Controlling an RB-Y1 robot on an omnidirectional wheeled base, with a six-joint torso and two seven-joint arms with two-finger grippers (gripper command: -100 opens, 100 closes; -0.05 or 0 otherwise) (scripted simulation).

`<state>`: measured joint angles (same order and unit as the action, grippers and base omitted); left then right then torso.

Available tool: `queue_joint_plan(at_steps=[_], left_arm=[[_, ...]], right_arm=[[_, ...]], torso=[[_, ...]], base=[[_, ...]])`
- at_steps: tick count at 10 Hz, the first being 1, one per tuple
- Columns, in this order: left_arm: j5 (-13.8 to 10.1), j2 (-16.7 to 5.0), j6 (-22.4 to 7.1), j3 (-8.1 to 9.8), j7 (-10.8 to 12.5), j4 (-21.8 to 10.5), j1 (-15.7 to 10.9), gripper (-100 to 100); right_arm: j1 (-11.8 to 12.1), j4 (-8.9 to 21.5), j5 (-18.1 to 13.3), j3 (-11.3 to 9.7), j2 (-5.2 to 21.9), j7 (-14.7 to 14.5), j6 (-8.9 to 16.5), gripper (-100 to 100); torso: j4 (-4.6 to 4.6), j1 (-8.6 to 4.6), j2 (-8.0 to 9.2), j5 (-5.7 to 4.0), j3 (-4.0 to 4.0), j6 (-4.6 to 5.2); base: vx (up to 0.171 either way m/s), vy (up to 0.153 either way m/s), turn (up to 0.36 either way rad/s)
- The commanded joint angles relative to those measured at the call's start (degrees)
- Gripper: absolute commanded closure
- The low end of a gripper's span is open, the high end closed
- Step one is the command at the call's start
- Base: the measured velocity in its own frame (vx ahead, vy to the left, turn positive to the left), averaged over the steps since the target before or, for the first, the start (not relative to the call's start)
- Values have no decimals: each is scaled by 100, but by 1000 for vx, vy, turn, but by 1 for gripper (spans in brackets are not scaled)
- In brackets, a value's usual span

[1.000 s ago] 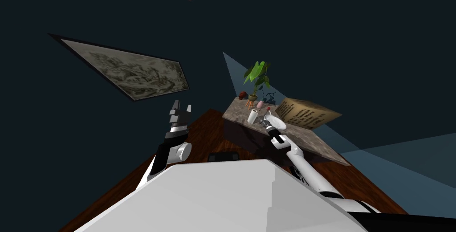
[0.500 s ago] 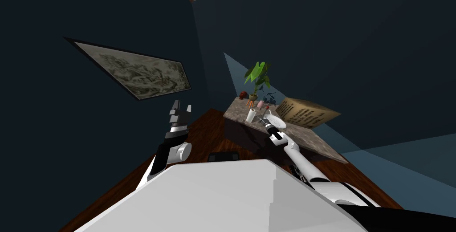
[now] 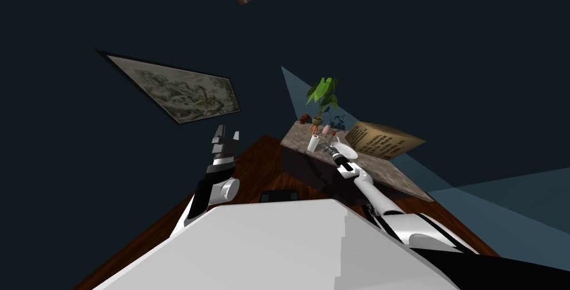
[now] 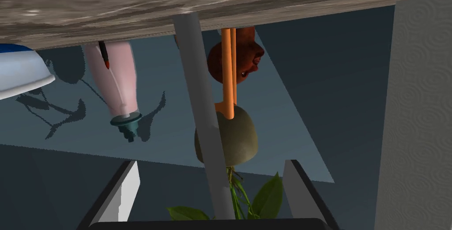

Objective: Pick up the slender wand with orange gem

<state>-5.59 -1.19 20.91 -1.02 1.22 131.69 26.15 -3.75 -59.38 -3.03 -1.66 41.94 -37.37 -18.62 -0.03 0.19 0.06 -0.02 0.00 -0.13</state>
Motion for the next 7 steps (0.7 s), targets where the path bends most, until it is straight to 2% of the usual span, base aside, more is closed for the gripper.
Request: queue_joint_plan(at_steps=[1, 2, 4, 5, 6, 7], left_arm=[[0, 0, 0, 0, 0, 0, 0, 0], [0, 0, 0, 0, 0, 0, 0, 0], [0, 0, 0, 1, 0, 0, 1, 0], [0, -1, 0, 1, 0, 0, 1, 0], [0, -1, 0, 1, 0, 0, 1, 0], [0, 0, 0, 0, 0, 0, 0, 0]], right_arm=[[-286, 286, 266, -146, 105, -121, -165, -100], [-467, 460, 266, -146, 105, -121, -165, -100], [-475, 817, 266, -146, 105, -121, -165, -100], [-475, 853, 266, -146, 105, -121, -165, -100], [-750, 1066, 556, -422, 318, -350, -383, -100], [-874, 1163, 686, -422, 318, -350, -383, -100]], torso=[[0, 0, 0, 0, 0, 0], [2, -1, 6, 1, 4, 2], [-2, -16, -13, -3, -6, 4], [-4, -20, -19, -4, -10, 5], [-5, -20, -22, -5, -12, 4], [-1, -6, -3, -1, -2, 1]], base=[[-85, 44, 33], [-39, 12, -3], [0, -2, -1], [8, -5, -3], [-67, 38, 63], [-92, 44, 32]])
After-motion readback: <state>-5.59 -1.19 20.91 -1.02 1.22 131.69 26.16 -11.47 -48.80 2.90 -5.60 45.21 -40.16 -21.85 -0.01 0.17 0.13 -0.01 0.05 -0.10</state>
